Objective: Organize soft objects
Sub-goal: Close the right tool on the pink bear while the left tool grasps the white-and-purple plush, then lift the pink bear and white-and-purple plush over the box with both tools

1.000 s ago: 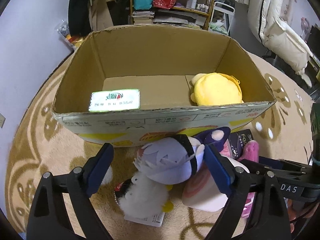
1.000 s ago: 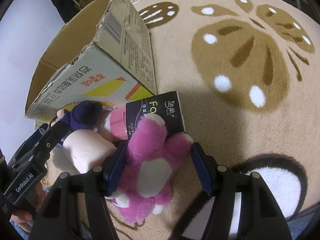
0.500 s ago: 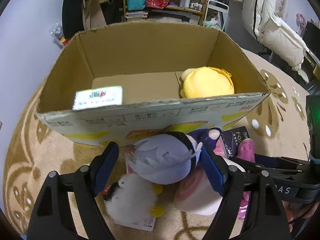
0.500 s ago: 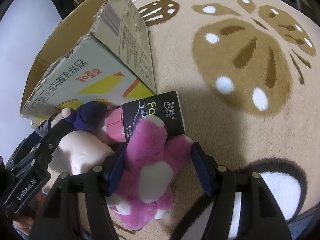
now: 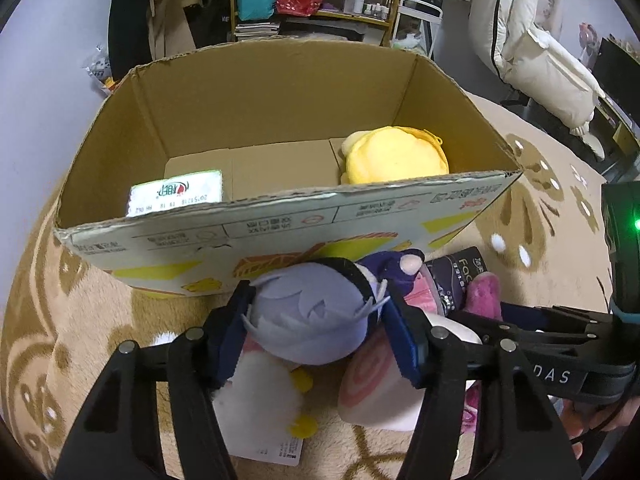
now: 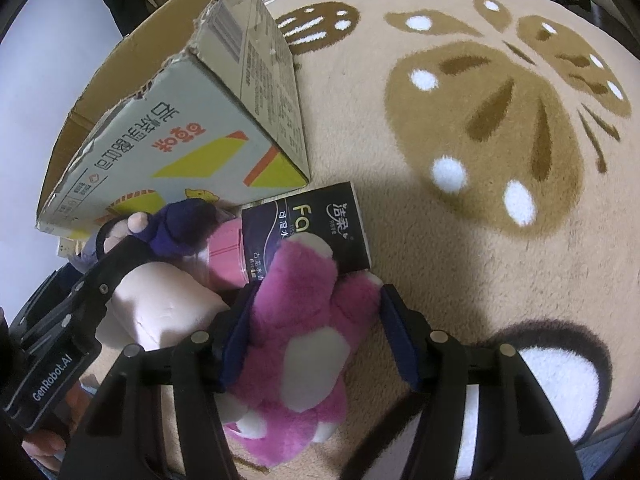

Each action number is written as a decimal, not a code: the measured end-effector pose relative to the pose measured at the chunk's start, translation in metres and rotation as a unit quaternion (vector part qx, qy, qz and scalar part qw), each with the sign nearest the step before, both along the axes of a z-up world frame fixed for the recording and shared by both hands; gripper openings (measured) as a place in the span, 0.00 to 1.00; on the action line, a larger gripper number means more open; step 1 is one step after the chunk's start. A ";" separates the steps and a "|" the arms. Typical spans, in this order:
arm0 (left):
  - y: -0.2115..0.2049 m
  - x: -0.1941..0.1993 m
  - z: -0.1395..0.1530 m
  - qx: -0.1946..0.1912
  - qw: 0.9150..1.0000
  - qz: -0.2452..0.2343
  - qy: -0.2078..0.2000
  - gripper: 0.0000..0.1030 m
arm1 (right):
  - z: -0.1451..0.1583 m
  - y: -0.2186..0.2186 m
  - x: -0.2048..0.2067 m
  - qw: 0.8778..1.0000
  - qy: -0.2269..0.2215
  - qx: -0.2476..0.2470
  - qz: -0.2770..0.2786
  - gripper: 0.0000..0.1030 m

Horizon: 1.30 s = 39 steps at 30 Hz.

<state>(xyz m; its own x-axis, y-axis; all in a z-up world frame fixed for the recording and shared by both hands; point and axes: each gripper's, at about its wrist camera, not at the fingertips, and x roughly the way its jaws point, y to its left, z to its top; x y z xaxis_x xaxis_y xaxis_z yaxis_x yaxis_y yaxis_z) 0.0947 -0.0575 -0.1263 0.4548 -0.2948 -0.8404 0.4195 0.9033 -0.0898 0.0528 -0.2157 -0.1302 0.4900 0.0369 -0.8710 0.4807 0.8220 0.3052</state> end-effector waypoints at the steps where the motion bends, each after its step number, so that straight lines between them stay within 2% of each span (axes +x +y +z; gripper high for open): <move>1: 0.001 0.000 0.000 0.000 1.000 0.001 0.000 0.59 | 0.002 -0.002 -0.002 1.000 -0.001 -0.001 0.000 0.60; 6: 0.007 0.000 0.003 0.004 1.000 0.013 0.002 0.57 | 0.011 -0.002 -0.004 1.000 -0.010 -0.008 0.000 0.53; 9: 0.014 0.001 0.005 -0.002 1.000 0.024 0.005 0.57 | 0.020 0.000 -0.007 1.000 -0.025 -0.016 0.002 0.40; 10: 0.016 0.001 0.007 -0.004 1.000 0.026 0.005 0.57 | 0.024 0.001 -0.008 0.999 -0.035 -0.020 0.005 0.31; 22: 0.023 -0.009 0.022 0.009 0.999 0.040 -0.021 0.57 | 0.048 -0.001 -0.017 0.996 -0.080 -0.045 -0.008 0.29; 31: 0.033 -0.026 0.046 0.025 0.996 0.059 -0.068 0.57 | 0.073 0.008 -0.024 0.988 -0.132 -0.081 0.014 0.29; 39: 0.047 -0.032 0.073 -0.003 0.993 0.077 -0.087 0.56 | 0.097 0.015 -0.031 0.981 -0.172 -0.091 0.017 0.29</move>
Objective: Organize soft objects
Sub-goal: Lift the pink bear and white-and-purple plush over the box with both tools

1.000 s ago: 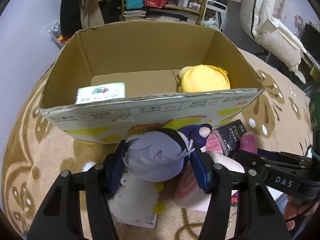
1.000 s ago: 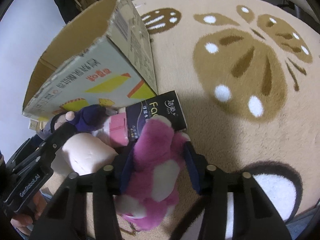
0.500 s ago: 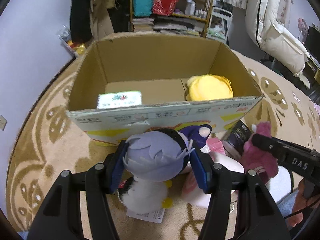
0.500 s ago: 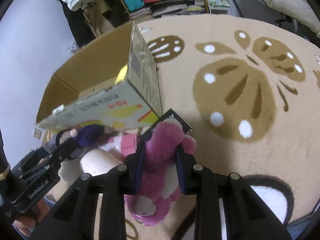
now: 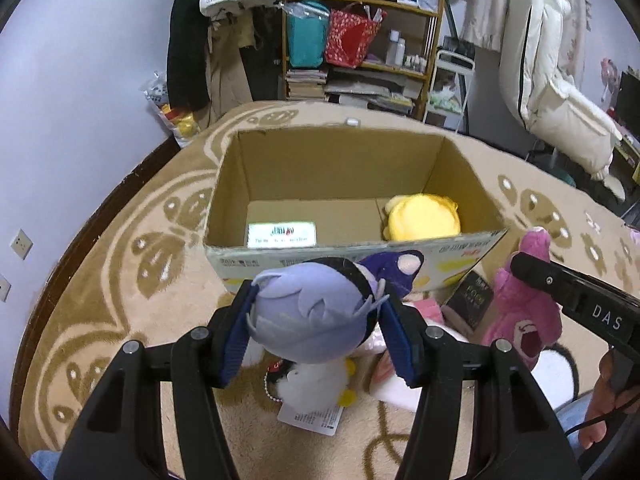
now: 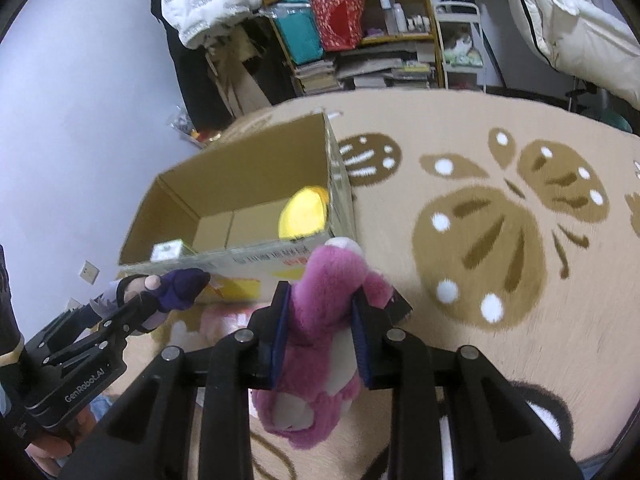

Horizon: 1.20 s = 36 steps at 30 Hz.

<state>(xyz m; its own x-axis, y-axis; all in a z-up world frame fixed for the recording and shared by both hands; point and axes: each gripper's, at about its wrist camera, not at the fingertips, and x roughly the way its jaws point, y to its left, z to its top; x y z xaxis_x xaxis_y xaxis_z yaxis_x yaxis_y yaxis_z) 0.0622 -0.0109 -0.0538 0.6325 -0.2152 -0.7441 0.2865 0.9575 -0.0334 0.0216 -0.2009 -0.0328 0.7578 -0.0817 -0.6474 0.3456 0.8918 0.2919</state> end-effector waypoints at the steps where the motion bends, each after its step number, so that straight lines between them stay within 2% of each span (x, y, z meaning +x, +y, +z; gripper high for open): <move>1: 0.000 -0.001 0.002 0.001 1.000 -0.001 -0.004 0.56 | 0.004 0.000 -0.001 1.000 -0.007 0.000 0.000 0.29; 12: -0.001 -0.009 0.034 -0.008 0.998 -0.005 -0.059 0.56 | 0.050 0.018 -0.005 0.997 -0.074 -0.030 0.024 0.29; 20: 0.013 -0.005 0.065 -0.025 0.994 0.017 -0.101 0.56 | 0.079 0.024 -0.004 0.992 -0.118 -0.040 0.034 0.29; 23: 0.015 0.001 0.072 -0.026 0.993 0.023 -0.109 0.56 | 0.087 0.023 0.000 0.990 -0.127 -0.043 0.035 0.29; 27: 0.014 0.010 0.074 -0.008 0.993 0.032 -0.117 0.56 | 0.096 0.022 0.010 0.989 -0.126 -0.067 0.037 0.29; 36: 0.014 0.037 0.076 -0.002 0.992 0.039 -0.119 0.56 | 0.115 0.008 0.037 0.987 -0.139 -0.071 0.041 0.29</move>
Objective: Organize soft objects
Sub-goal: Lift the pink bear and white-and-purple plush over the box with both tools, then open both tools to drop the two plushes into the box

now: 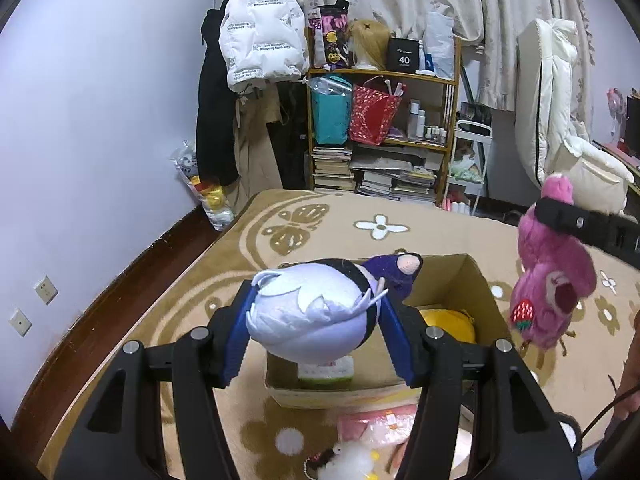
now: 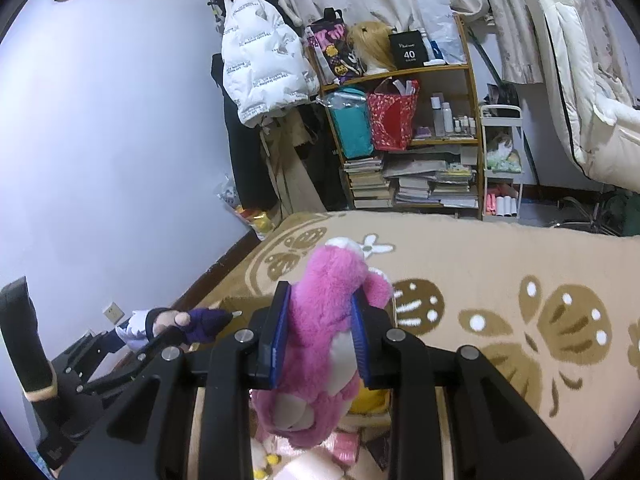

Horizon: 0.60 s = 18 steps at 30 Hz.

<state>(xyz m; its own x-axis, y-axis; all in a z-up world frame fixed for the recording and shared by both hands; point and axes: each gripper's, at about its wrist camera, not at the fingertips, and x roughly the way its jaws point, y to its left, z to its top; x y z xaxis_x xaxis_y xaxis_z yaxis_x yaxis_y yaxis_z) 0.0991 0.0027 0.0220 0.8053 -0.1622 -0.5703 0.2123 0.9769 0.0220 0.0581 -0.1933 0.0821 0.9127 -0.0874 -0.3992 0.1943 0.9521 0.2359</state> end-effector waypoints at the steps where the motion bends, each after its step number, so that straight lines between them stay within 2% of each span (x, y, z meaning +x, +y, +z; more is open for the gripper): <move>1: 0.001 0.002 -0.001 0.000 1.000 0.002 0.001 0.56 | 0.001 0.000 0.003 1.000 -0.002 -0.002 -0.001 0.29; 6: 0.007 0.012 -0.010 0.002 1.000 0.012 0.008 0.56 | -0.002 0.002 0.012 0.999 -0.030 0.000 0.013 0.30; 10: 0.008 0.019 -0.020 0.005 1.000 0.015 0.016 0.57 | -0.013 0.005 0.022 1.000 -0.018 -0.004 0.018 0.30; 15: 0.013 0.031 -0.036 -0.005 0.998 0.029 0.052 0.57 | -0.030 0.004 0.031 1.000 -0.011 -0.003 0.015 0.30; 18: 0.013 0.033 -0.041 0.004 0.998 0.033 0.054 0.57 | -0.038 0.001 0.038 1.000 -0.002 0.001 0.016 0.30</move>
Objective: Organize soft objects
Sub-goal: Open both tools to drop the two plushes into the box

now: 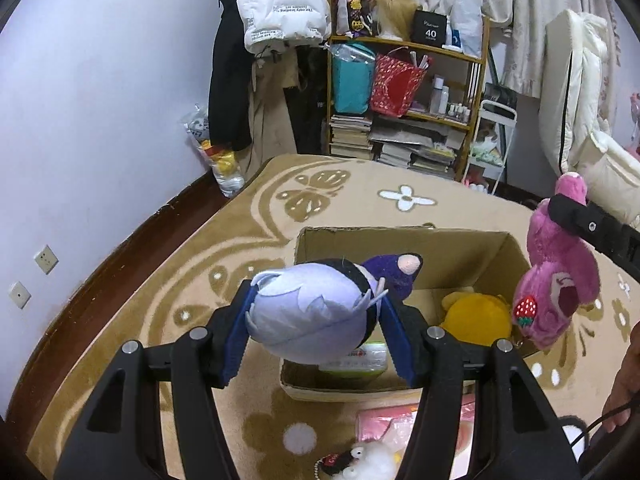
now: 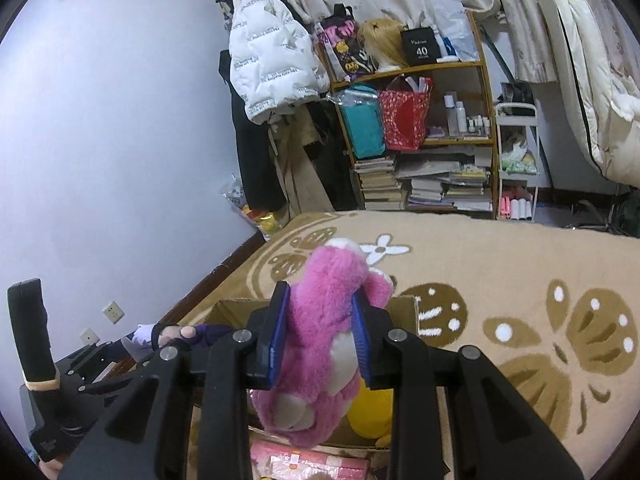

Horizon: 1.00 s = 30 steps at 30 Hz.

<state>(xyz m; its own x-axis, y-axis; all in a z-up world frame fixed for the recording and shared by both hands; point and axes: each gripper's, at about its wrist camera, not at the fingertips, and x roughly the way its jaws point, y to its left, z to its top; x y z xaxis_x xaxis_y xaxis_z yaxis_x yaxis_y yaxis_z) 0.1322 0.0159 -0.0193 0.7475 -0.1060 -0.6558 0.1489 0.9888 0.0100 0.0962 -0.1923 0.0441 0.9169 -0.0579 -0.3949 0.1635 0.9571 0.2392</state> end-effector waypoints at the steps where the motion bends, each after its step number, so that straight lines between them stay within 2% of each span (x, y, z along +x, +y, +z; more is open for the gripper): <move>1: 0.000 0.001 -0.002 0.003 1.000 0.001 0.001 0.57 | -0.003 -0.001 0.002 1.000 0.004 -0.001 0.001 0.30; 7: -0.001 0.007 -0.014 0.014 1.000 0.009 0.015 0.58 | -0.018 -0.003 0.010 1.000 0.028 0.003 0.005 0.30; 17: -0.008 0.004 -0.019 0.037 0.999 -0.001 0.011 0.61 | -0.028 -0.007 0.015 0.999 0.045 0.011 0.006 0.30; 25: -0.012 0.002 -0.019 0.019 0.999 -0.023 0.016 0.65 | -0.030 -0.007 0.015 0.998 0.051 0.017 0.009 0.30; 27: -0.015 -0.001 -0.015 0.023 0.999 -0.031 0.008 0.69 | -0.031 -0.007 0.015 0.998 0.053 0.017 0.009 0.31; 29: -0.016 -0.004 -0.012 0.034 0.999 -0.026 -0.003 0.87 | -0.032 -0.007 0.015 0.998 0.055 0.019 0.010 0.31; 30: -0.017 -0.006 -0.010 0.037 0.999 -0.024 -0.010 0.89 | -0.032 -0.007 0.015 0.998 0.056 0.019 0.010 0.31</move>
